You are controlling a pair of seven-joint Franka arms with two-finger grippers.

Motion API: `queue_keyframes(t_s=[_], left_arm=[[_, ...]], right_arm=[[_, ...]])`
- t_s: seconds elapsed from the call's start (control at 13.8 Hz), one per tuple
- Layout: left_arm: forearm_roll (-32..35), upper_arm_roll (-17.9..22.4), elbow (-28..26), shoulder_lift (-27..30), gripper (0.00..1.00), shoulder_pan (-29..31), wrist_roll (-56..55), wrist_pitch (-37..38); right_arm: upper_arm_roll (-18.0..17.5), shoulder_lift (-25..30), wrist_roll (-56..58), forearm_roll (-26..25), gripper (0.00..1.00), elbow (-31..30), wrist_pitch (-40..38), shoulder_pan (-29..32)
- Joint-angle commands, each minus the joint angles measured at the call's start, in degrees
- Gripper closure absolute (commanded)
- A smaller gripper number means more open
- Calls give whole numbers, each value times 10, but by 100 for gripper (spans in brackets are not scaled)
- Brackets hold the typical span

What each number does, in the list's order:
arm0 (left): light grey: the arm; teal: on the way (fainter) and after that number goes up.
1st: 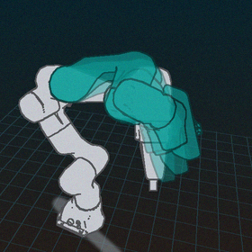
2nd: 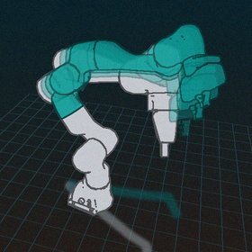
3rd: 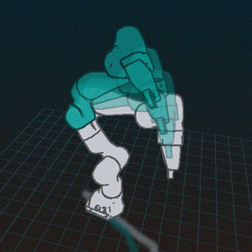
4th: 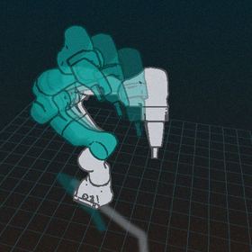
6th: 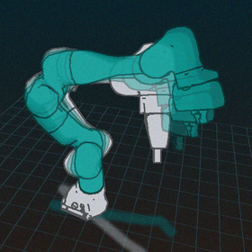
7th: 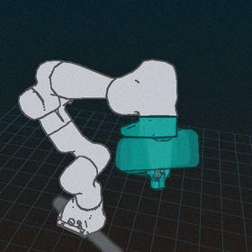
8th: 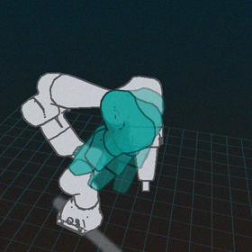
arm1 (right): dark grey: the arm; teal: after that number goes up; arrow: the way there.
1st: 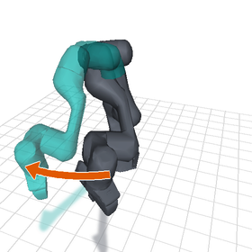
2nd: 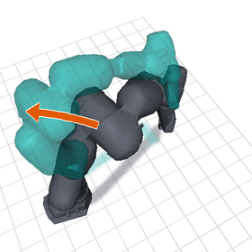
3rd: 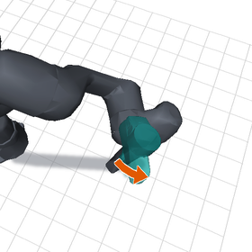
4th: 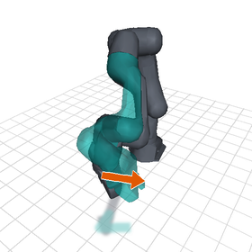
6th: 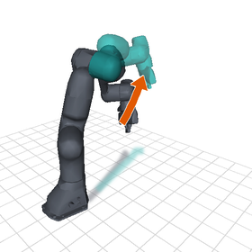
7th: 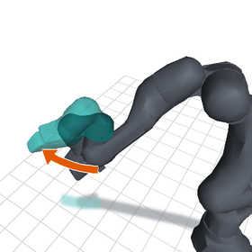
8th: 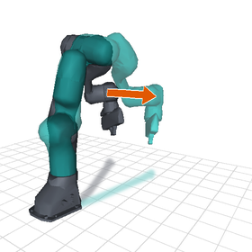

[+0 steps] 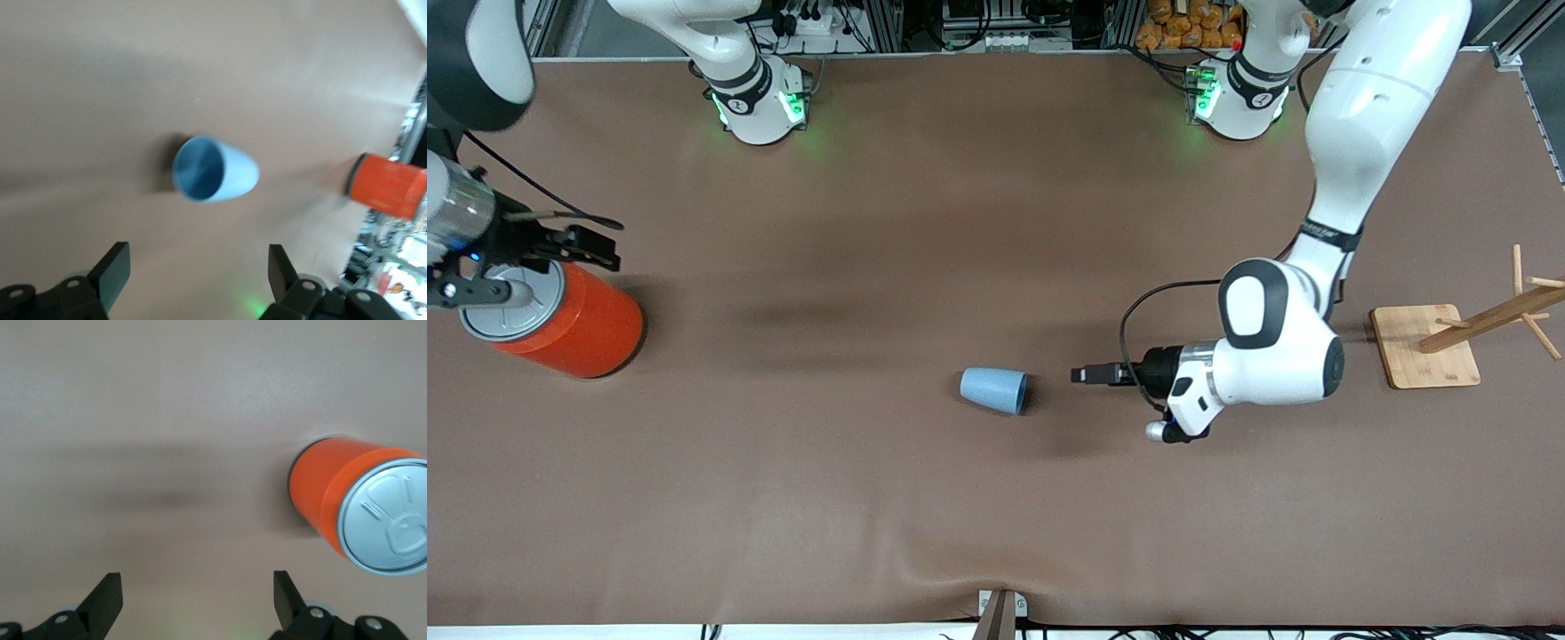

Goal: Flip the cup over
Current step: 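Grasp the blue cup's rim end with the left gripper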

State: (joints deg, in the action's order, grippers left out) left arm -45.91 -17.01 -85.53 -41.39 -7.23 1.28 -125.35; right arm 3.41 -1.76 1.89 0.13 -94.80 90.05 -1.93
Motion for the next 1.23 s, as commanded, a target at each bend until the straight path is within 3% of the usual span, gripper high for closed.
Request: queue_keyframes(t_s=[0.0,0.36,0.58,0.87,1.16], left_arm=[[-37,0,44,-47,14,-23,33,-40],[-128,1,51,-80,22,-38,114,-60],[-132,1,58,-100,23,-48,128,-87],[-132,1,71,-120,27,-74,130,-118],[-147,1,73,-131,32,-91,130,-139]], right_arm=[[-8,-6,4,0,0,56,-33,29],[-8,-7,9,0,0,71,-33,32],[-9,-7,1,0,0,71,-35,29],[-13,-6,-92,8,0,88,-77,26],[-10,-8,-87,2,0,108,-73,16]])
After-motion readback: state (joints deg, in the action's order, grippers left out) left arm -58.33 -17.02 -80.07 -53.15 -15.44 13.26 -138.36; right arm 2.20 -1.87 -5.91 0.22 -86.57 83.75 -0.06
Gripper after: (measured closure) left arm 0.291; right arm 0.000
